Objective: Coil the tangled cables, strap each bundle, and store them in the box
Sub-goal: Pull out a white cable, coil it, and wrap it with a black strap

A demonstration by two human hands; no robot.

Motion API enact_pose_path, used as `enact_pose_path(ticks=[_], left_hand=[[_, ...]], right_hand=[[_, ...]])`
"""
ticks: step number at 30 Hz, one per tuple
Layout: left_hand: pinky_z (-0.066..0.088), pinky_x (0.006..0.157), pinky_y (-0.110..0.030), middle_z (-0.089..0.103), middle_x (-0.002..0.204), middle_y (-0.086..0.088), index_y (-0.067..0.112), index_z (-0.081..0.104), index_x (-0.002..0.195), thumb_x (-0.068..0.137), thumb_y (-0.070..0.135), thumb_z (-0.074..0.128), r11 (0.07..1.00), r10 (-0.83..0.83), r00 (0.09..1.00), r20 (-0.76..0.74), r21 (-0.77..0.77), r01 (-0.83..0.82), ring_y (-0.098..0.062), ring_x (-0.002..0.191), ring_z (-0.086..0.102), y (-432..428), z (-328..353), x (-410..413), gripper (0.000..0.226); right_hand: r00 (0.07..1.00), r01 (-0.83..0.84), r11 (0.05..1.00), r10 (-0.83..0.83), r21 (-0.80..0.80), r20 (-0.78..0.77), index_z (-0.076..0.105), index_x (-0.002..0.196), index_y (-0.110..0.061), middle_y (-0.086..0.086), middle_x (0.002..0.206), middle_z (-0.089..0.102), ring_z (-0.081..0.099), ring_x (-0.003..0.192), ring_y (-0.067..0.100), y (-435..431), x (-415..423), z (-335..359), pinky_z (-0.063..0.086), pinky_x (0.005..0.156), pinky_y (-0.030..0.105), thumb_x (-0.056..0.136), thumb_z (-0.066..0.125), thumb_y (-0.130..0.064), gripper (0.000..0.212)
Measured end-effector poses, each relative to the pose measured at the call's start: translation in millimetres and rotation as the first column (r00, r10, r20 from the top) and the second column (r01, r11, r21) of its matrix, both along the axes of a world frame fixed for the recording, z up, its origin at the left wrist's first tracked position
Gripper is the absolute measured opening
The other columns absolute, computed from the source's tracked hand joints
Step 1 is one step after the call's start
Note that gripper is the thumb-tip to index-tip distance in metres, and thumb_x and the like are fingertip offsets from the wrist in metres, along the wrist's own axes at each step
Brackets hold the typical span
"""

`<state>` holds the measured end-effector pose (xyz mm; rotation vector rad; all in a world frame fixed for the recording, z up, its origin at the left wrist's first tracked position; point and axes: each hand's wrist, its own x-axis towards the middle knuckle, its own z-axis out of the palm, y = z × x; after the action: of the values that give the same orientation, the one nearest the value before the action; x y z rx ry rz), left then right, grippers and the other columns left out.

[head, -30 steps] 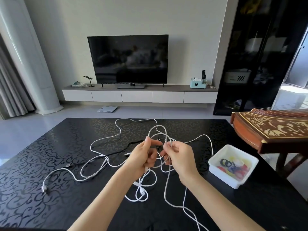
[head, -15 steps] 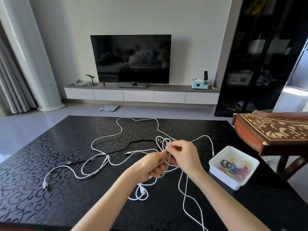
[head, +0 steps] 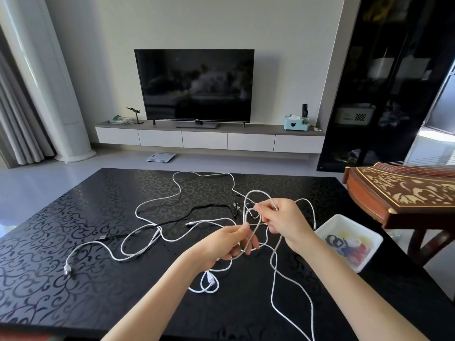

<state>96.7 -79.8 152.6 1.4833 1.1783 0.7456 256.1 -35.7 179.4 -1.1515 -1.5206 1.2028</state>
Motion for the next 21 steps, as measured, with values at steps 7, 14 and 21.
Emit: enact_pose_path(ticks=[7, 14, 21], left_hand=[[0.023, 0.048, -0.016, 0.037, 0.06, 0.008, 0.02, 0.062, 0.078, 0.101, 0.043, 0.032, 0.999, -0.003, 0.998, -0.059, 0.052, 0.006, -0.007, 0.053, 0.026, -4.6, -1.3, -2.9, 0.044], [0.024, 0.05, -0.016, 0.039, 0.061, 0.008, 0.021, 0.044, 0.061, 0.102, 0.042, 0.03, 0.993, -0.118, 0.988, -0.097, 0.009, 0.12, -0.004, 0.05, 0.027, -8.0, -4.3, -4.8, 0.048], [0.032, 0.078, -0.022, 0.057, 0.083, -0.005, 0.032, 0.067, 0.075, 0.089, 0.065, 0.031, 0.988, -0.143, 0.987, -0.079, 0.05, 0.147, -0.012, 0.076, 0.043, -7.7, -9.2, -12.2, 0.05]], right_hand=[[0.968, -0.215, 0.977, 0.211, 0.013, 0.134, 0.067, 0.101, -0.018, -0.012, 0.05, 0.036, 0.029, 0.042, 0.004, 1.6, 6.2, 4.8, 0.026, 0.039, 0.016, 0.091, 0.062, -0.028, 0.015], [0.905, -0.426, 0.897, 0.424, -0.115, -0.046, 0.068, 0.102, -0.008, -0.007, 0.051, 0.03, 0.02, 0.043, 0.007, 6.0, 11.1, -0.4, 0.02, 0.039, 0.017, 0.082, 0.068, -0.023, 0.024], [0.92, -0.39, 0.905, 0.376, -0.169, -0.111, 0.059, 0.08, -0.008, -0.006, 0.05, 0.031, 0.024, 0.039, 0.005, 9.0, 9.3, -4.8, 0.022, 0.036, 0.016, 0.089, 0.062, -0.019, 0.014]])
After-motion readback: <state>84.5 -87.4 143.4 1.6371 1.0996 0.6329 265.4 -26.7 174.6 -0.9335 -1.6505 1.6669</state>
